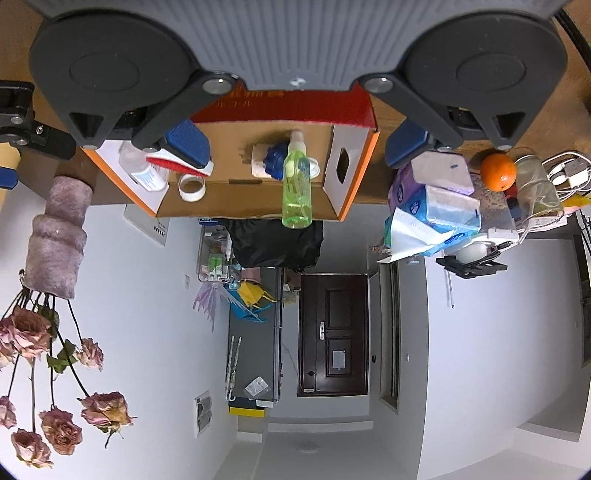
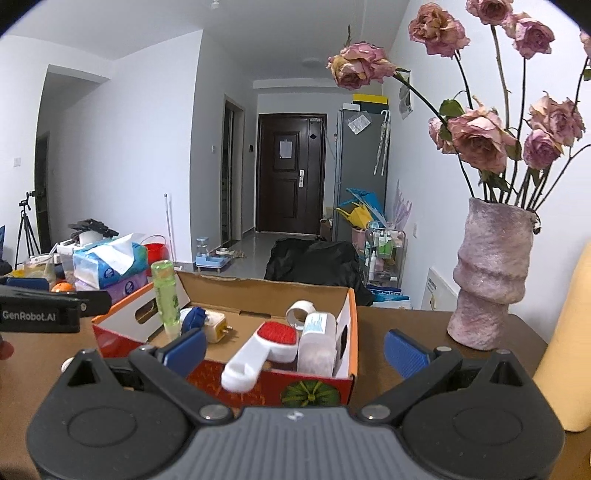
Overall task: Organize rigid objects
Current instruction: 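Withdraw both grippers from the box back toward the table items, then grasp the white spray bottle lying on the table with the right gripper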
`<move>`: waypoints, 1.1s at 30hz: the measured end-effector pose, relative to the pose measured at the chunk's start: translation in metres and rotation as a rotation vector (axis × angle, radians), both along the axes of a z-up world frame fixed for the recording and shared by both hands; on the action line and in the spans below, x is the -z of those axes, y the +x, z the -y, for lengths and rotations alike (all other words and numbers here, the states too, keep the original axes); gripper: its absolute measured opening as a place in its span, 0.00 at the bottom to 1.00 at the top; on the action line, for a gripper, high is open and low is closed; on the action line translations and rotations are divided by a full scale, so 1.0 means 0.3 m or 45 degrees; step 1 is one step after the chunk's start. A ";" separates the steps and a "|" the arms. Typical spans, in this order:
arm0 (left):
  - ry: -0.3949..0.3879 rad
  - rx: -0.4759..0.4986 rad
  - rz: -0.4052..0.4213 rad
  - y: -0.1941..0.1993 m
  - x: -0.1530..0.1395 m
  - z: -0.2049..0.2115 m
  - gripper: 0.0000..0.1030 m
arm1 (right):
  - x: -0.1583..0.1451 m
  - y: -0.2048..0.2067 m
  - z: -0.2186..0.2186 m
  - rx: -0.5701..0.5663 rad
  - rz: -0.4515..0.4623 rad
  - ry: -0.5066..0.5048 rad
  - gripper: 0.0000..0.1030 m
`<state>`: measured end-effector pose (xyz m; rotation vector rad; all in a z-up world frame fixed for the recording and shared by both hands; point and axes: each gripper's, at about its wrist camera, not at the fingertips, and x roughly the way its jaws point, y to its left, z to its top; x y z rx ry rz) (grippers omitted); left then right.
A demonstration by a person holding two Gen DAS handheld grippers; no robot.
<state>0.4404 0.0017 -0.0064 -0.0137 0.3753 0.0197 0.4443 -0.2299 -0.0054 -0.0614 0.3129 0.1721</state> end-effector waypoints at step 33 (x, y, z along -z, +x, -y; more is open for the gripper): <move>0.026 0.022 -0.141 -0.300 0.096 -0.082 1.00 | 0.141 -0.260 0.044 0.029 -0.208 0.018 1.00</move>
